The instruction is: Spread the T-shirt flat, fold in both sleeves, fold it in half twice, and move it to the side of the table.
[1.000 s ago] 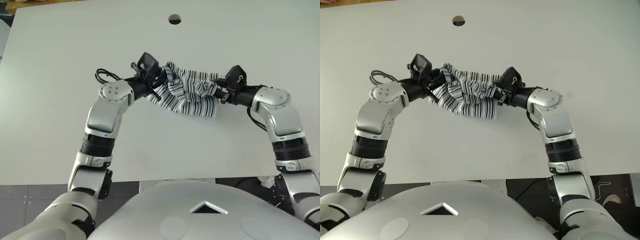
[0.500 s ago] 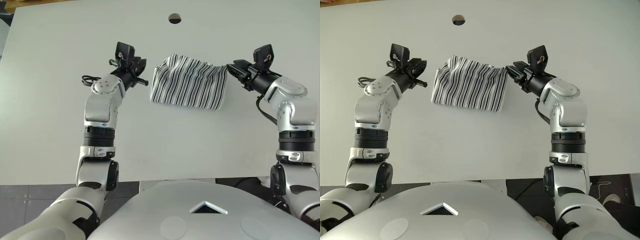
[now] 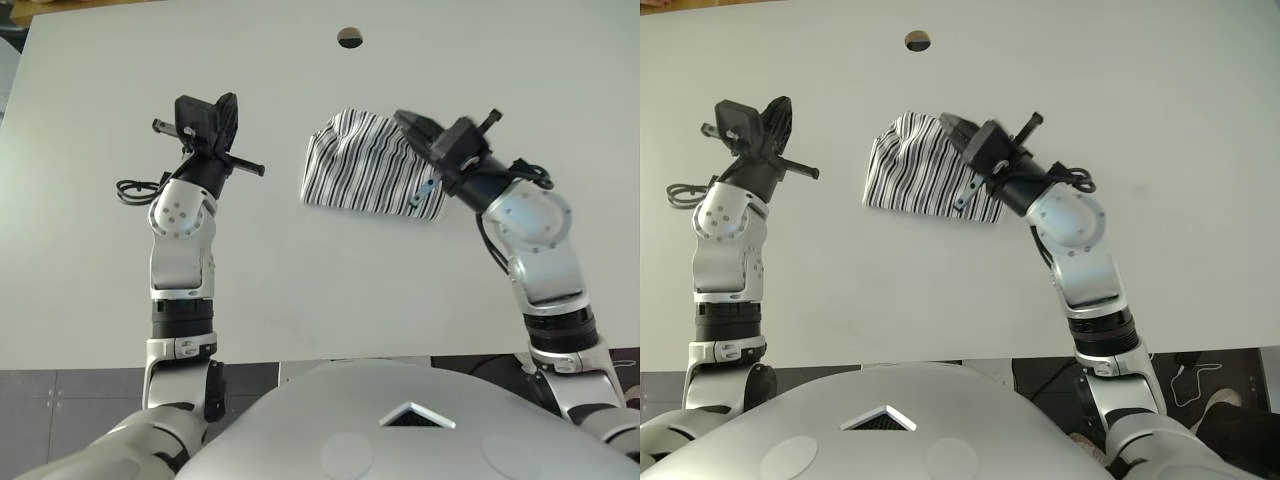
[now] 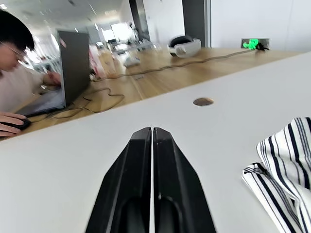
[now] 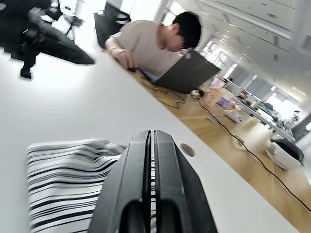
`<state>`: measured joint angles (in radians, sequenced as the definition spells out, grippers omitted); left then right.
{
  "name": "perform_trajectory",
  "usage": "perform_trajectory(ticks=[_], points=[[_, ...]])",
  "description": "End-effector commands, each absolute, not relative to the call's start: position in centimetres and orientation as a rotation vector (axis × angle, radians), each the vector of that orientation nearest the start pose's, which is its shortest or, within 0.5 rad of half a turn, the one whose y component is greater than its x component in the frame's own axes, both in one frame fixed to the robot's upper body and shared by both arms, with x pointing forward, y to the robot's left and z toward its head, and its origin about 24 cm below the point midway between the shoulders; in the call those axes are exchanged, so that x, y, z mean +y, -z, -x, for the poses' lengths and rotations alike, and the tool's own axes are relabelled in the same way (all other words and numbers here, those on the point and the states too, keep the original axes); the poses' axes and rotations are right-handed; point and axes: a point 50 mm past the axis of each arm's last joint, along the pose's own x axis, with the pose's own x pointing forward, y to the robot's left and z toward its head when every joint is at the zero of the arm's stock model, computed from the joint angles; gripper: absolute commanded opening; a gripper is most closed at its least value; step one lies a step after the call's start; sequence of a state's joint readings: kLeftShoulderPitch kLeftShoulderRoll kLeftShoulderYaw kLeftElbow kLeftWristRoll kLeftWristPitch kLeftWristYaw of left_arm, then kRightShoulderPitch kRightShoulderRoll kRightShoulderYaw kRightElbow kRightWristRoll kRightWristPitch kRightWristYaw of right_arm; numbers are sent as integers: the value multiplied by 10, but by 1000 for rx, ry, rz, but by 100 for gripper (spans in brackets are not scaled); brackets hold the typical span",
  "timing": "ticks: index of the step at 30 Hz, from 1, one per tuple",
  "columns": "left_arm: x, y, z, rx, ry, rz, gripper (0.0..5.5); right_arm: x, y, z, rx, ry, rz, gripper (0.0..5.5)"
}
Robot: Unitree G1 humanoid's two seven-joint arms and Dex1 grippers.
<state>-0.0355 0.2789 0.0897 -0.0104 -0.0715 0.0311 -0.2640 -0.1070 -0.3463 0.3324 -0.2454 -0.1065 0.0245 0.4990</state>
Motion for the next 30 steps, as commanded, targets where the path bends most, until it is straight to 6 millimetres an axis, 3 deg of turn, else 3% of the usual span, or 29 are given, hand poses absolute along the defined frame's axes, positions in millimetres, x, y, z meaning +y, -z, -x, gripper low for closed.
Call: perform_trajectory(ticks=[1,8,12,16,20,23,30], points=[[213,-61,-250,-35,120,-216,10,-79,-81,-259,-152,-821,520,11],[199,-59,-239,-69,136,-204,10,-56,-61,-299,-61,-738,574,11],[191,-59,-237,-75,161,-213,10,-50,-21,-298,201,-822,613,11],[190,-62,-237,-84,149,-195,10,-66,4,-294,356,-819,673,11],[190,-64,-238,-87,143,-167,10,-100,15,-291,413,-745,780,11],[190,-63,-237,-82,140,-165,10,-139,18,-286,456,-663,847,11],[191,-65,-234,-81,134,-163,10,-264,-5,-242,589,-376,850,11]])
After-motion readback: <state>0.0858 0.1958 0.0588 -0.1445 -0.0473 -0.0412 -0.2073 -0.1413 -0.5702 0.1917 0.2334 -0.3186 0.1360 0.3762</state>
